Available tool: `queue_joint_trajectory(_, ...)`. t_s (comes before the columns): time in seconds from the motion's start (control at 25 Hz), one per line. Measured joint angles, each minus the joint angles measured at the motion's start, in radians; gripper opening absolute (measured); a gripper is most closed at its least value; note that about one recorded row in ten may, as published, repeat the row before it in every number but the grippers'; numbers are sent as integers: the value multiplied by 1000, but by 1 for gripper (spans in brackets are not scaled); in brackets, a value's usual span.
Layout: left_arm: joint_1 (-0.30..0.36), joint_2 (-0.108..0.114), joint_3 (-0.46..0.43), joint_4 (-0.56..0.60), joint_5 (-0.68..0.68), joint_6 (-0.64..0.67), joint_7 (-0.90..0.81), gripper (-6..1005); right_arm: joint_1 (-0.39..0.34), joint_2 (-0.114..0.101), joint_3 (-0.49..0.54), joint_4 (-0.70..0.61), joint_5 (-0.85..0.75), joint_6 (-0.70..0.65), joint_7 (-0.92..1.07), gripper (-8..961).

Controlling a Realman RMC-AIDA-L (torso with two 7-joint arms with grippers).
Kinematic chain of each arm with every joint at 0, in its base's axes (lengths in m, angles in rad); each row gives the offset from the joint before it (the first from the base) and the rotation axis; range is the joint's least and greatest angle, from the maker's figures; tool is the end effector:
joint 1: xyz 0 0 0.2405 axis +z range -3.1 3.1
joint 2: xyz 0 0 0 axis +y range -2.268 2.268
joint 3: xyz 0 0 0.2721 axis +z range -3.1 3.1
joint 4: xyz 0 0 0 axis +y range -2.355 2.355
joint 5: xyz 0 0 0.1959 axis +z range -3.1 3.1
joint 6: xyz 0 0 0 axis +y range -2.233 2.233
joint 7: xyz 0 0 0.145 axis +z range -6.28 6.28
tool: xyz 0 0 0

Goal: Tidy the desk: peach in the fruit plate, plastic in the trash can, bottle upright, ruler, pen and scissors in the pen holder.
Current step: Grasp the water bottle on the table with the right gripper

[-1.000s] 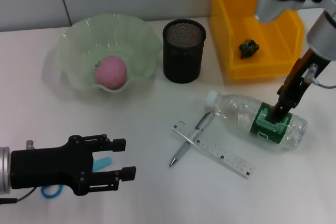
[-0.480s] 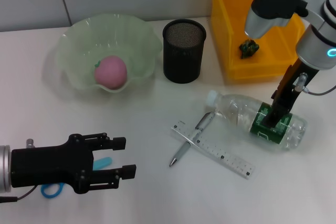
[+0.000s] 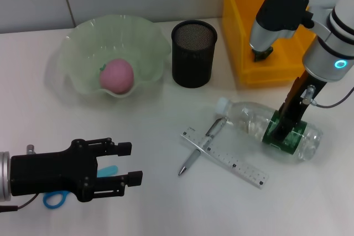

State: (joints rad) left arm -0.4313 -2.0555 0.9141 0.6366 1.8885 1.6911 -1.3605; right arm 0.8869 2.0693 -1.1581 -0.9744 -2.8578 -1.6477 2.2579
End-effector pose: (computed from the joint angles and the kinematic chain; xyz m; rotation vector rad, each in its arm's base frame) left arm -0.2697 0.2770 -0.0237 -2.9350 -0.6286 -0.7719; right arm 0.2044 0.3851 -0.0003 -2.6805 0.7481 -0.8843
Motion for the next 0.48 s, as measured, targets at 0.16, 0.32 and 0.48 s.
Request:
queue_joint_trajectory(0.16, 0, 0, -1, 0, 0, 1, 2, 718, 1, 3, 0, 14, 0, 13, -3, 781)
queue_joint_trajectory(0.32, -2, 0, -2, 0, 0, 3, 4, 718, 3, 4, 0, 39, 0, 28, -6, 781)
queue_joint_trajectory(0.48, -3, -1, -2, 0, 0, 2, 6, 718, 3, 5, 0, 59, 0, 41, -10, 782)
